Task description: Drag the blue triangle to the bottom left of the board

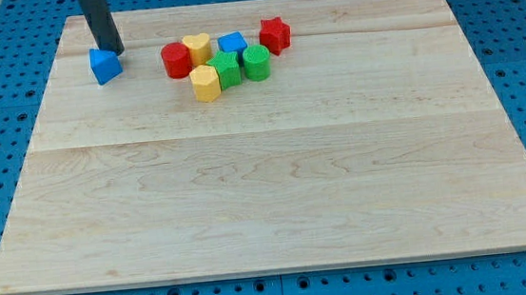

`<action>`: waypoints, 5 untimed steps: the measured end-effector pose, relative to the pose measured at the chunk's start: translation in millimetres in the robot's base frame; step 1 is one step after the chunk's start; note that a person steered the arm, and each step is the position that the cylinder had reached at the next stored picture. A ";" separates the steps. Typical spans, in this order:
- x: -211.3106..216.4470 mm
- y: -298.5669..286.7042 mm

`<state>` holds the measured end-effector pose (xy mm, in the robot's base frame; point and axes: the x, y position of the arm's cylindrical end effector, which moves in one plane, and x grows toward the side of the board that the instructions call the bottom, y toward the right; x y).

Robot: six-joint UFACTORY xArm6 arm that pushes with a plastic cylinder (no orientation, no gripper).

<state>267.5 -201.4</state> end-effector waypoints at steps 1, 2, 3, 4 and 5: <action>-8.8 -7.3; 29.1 -8.7; 68.6 -5.6; 100.2 -5.6; 141.4 -8.5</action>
<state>409.0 -209.9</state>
